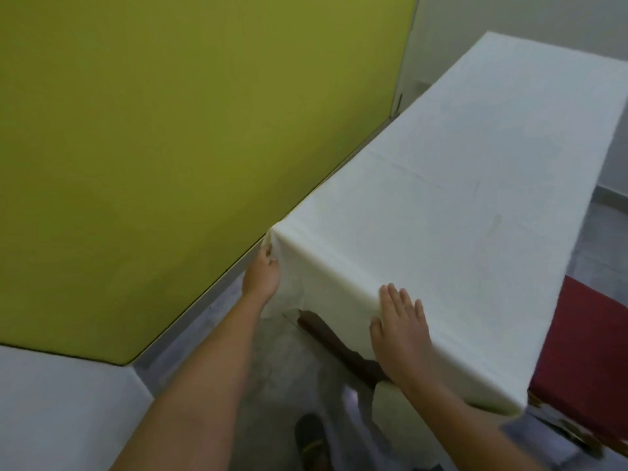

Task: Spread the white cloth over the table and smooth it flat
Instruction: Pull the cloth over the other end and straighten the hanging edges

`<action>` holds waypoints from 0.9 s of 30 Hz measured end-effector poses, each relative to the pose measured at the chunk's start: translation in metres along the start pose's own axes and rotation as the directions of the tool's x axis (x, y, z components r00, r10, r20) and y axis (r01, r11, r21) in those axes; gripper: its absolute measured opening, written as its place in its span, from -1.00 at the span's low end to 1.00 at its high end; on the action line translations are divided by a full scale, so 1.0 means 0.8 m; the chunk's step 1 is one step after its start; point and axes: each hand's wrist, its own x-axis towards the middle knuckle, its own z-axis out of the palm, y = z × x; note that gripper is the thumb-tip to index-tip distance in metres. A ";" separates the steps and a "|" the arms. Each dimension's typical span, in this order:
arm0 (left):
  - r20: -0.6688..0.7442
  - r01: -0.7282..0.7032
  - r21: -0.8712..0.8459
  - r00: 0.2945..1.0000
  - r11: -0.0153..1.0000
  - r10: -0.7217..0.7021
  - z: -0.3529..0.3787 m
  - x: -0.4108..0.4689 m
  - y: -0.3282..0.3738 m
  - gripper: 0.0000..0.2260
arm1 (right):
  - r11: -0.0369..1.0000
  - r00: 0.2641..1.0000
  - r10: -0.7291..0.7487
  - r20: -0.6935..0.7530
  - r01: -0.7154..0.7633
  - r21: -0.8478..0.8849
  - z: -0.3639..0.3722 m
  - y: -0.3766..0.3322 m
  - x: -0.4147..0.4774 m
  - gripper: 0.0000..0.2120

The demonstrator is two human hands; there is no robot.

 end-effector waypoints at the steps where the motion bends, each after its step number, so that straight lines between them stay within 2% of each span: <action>1: 0.032 -0.005 -0.010 0.999 1.000 0.005 -0.003 0.004 -0.001 -0.63 | 1.000 1.000 0.012 -0.006 -0.012 -0.019 0.000 -0.004 -0.002 -0.45; 7: 0.059 -0.103 0.001 0.993 0.995 0.103 -0.011 0.010 0.005 -0.70 | 0.988 0.991 0.136 -0.010 -0.136 -0.072 0.001 -0.031 -0.002 -0.44; 14: 0.083 -0.224 0.057 0.972 0.973 0.219 -0.031 0.029 -0.011 -0.75 | 0.962 0.961 0.267 -0.075 -0.270 -0.030 0.022 -0.079 0.009 -0.38; 21: 0.152 -0.334 0.048 0.934 0.941 0.324 -0.042 0.077 -0.027 -0.87 | 0.970 0.965 0.242 -0.104 -0.244 -0.006 0.051 -0.171 0.101 -0.43; 23: 0.201 -0.366 0.012 0.913 0.931 0.356 -0.041 0.084 -0.028 -0.87 | 0.965 0.958 0.256 -0.128 -0.260 -0.016 0.061 -0.194 0.122 -0.44; 27: 0.277 -0.359 -0.101 0.886 0.928 0.373 -0.036 0.094 -0.032 -0.81 | 0.916 0.890 0.395 -0.229 -0.399 0.029 0.070 -0.210 0.145 -0.48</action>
